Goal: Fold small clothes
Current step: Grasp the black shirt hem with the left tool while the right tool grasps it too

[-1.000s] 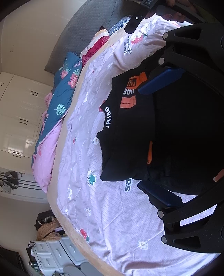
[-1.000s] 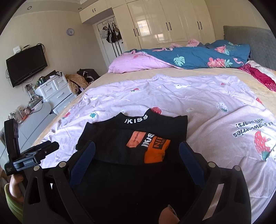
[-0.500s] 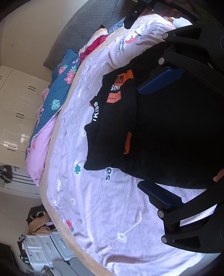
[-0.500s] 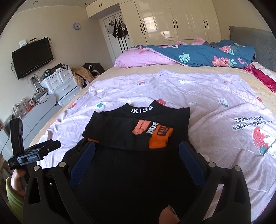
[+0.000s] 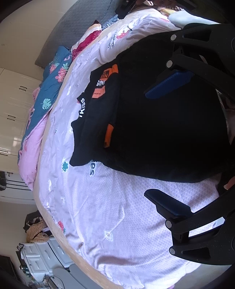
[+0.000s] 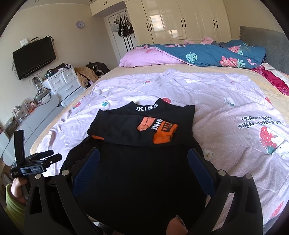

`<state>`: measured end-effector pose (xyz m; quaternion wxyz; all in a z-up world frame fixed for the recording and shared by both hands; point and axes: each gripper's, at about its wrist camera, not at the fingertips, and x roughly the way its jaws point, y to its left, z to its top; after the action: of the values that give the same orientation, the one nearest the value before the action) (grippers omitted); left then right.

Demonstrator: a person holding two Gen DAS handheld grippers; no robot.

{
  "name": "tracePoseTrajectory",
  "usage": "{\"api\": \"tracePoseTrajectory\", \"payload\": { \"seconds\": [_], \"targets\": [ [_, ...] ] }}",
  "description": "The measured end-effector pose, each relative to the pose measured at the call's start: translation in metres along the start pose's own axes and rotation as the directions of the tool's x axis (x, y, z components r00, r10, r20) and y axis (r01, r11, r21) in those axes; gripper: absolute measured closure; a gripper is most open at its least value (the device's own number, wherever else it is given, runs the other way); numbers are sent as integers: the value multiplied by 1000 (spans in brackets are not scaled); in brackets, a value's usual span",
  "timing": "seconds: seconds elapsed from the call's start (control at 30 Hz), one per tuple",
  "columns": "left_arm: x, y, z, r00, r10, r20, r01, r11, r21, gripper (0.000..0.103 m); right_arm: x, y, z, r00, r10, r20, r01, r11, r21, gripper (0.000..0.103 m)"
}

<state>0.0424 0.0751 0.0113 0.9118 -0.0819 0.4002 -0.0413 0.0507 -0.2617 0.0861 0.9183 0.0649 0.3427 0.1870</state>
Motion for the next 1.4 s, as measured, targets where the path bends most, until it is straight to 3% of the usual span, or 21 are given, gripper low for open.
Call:
{"api": "tracePoseTrajectory", "payload": {
  "seconds": [0.37, 0.5, 0.63, 0.77, 1.03, 1.17, 1.27, 1.3, 1.33, 1.4],
  "targets": [
    [-3, 23, -22, 998, 22, -65, -25, 999, -44, 9, -2, -14, -25, 997, -47, -62, 47, 999, -2, 6],
    [-6, 28, -31, 997, 12, -81, -16, 998, -52, 9, -3, -21, -39, 994, -64, -92, 64, 998, -1, 6],
    [-10, 30, -42, 992, -42, -116, 36, 998, -60, 10, -3, -24, -53, 990, -73, -118, 73, 997, -3, 6],
    [-12, 26, -55, 989, -33, -144, 30, 999, -24, 12, -5, -25, -62, 988, -75, -135, 74, 997, -14, 6],
    [-2, 26, -81, 970, -74, -232, 62, 996, -58, 36, -8, -26, -72, 985, -74, -157, 72, 997, -18, 6],
    [2, 20, -82, 971, -40, -234, 34, 999, -30, 43, -9, -26, -77, 982, -75, -172, 73, 997, -20, 6],
    [8, 19, -80, 970, -28, -243, 23, 999, -26, 67, -11, -30, -82, 978, -84, -189, 82, 996, -19, 6],
    [9, 19, -80, 970, -30, -242, 24, 999, -26, 85, -11, -33, -85, 976, -90, -198, 88, 996, -16, 6],
    [10, 19, -79, 969, -39, -243, 32, 999, -31, 96, -12, -36, -87, 973, -94, -209, 93, 996, -13, 6],
    [11, 20, -79, 969, -48, -242, 39, 998, -40, 96, -11, -41, -92, 966, -104, -238, 105, 994, -10, 6]
  ]
}}
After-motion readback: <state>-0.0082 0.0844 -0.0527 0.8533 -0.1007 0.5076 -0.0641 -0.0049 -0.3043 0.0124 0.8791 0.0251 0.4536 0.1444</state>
